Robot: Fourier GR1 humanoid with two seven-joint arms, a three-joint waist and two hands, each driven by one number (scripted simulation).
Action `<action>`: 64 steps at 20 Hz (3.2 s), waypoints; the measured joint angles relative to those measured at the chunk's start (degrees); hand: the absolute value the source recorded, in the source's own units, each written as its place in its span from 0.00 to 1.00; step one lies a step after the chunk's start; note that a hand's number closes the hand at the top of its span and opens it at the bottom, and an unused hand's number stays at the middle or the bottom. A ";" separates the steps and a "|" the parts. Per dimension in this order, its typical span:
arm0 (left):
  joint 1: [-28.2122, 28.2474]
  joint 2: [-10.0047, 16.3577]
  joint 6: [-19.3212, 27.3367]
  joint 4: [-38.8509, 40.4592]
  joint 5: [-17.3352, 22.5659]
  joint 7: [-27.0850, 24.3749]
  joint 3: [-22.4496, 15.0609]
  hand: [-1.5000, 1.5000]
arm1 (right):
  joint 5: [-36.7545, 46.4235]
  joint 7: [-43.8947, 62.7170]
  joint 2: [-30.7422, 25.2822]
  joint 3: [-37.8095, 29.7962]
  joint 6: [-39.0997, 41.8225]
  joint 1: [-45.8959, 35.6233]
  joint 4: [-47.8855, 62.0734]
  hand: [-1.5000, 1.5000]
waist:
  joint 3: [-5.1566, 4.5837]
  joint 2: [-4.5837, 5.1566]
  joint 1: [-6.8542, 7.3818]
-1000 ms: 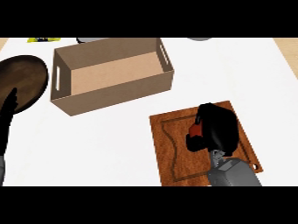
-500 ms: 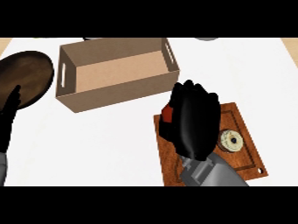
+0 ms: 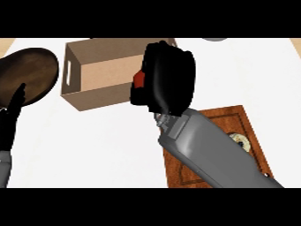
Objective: Pick the bell pepper from the cutting board and place it in the cardboard box
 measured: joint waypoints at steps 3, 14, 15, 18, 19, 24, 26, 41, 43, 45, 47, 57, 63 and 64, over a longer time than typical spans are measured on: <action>-0.57 0.13 -0.33 0.62 -0.02 -0.40 0.06 0.50 | -3.00 -0.75 0.02 -2.20 -5.02 -4.83 7.40 1.00 | -0.01 0.23 0.57; -2.06 -0.56 -1.02 -0.04 -0.62 0.10 -1.16 0.50 | -15.26 -6.06 0.16 -10.70 -21.34 -19.46 34.24 1.00 | -0.04 1.01 2.71; -2.30 -0.61 -1.15 -0.02 -0.55 0.20 -1.19 0.50 | -16.08 -6.88 0.17 -11.62 -22.29 -20.71 36.76 1.00 | -0.04 1.12 2.92; -2.55 -0.67 -1.22 -0.20 -0.67 -0.15 -1.34 0.50 | -18.20 -9.25 0.19 -13.12 -25.59 -22.83 43.65 1.00 | -0.06 1.34 3.47; -3.02 -0.80 -1.14 -0.26 -0.94 0.17 -1.60 0.50 | -18.76 -9.92 0.20 -13.40 -26.47 -23.45 45.82 1.00 | -0.05 1.46 3.66; -4.04 -1.15 -1.10 -0.31 -1.13 0.76 -1.89 0.50 | -20.46 -11.58 0.22 -16.26 -30.68 -25.60 54.95 0.00 | -0.06 1.94 4.43; -4.23 -1.52 -1.22 -0.60 -1.33 0.97 -2.46 0.50 | -22.42 -12.44 0.20 -17.88 -32.26 -25.38 57.07 0.00 | -0.03 2.12 4.90; -4.98 -1.22 -1.73 -0.17 -1.19 1.30 -2.03 0.50 | -28.80 -26.79 0.05 -23.43 -48.06 -26.69 62.81 0.00 | 0.03 2.13 5.26; -4.83 -1.23 -1.70 0.08 -1.14 1.35 -1.84 0.50 | -29.79 -29.02 0.07 -24.56 -50.97 -26.71 61.98 0.00 | 0.04 1.91 4.55; -4.80 -1.22 -1.65 -0.16 -1.12 1.47 -1.72 0.50 | -31.02 -30.77 0.04 -25.10 -53.77 -26.42 61.35 0.00 | 0.04 1.66 4.32; -4.05 -1.23 -1.08 0.82 -1.28 0.60 -1.20 0.50 | -32.84 -33.63 0.08 -25.88 -55.35 -25.45 60.00 0.00 | 0.05 1.41 3.44; 1.43 -1.01 -0.25 -1.24 -0.80 0.91 1.24 0.50 | -38.66 -39.51 -0.45 -25.60 -57.64 -14.78 48.89 0.00 | 0.06 -0.40 -1.36; 3.06 -0.12 -0.36 -2.07 -0.33 1.51 2.98 0.50 | -35.45 -34.38 -2.71 -20.95 -54.85 -2.29 33.88 0.00 | 0.05 -1.21 -3.79; 2.71 -0.19 -0.21 -1.82 -0.33 1.72 3.13 0.50 | -35.20 -33.53 -3.66 -20.28 -53.86 0.01 30.70 0.00 | 0.04 -1.24 -4.08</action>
